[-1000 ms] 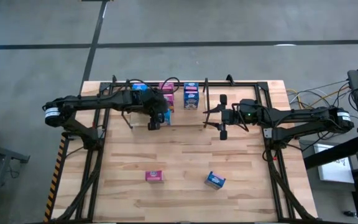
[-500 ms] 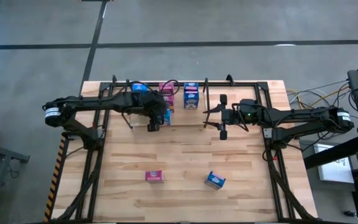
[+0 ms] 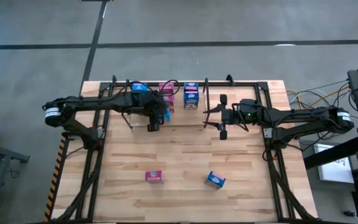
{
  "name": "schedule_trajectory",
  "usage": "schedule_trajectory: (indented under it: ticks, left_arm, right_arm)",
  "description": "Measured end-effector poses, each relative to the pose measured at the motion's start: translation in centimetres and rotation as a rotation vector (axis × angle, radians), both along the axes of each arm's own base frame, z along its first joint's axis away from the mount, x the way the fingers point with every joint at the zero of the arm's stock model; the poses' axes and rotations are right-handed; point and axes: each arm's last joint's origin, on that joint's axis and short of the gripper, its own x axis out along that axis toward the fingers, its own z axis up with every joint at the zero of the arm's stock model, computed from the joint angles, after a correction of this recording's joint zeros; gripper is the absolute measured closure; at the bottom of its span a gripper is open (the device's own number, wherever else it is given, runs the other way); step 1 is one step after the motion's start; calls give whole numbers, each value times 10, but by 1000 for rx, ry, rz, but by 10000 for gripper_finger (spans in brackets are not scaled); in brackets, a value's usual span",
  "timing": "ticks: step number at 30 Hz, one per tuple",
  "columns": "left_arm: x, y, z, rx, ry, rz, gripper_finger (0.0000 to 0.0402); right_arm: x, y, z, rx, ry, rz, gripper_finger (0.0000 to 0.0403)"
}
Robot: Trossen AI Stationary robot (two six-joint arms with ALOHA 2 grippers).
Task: Stack cereal on shelf
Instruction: Put the light blue cereal box on the shelf aligned with the light blue cereal box
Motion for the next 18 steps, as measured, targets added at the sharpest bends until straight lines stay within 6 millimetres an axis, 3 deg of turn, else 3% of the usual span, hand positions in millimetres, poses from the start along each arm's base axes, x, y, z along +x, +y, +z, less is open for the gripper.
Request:
schedule_trajectory:
  ticks: [18]
  left_arm:
    - [-29,-8,17,1,81,-23,246]
  right_arm:
    - [0,0,-1,17,7,-3,220]
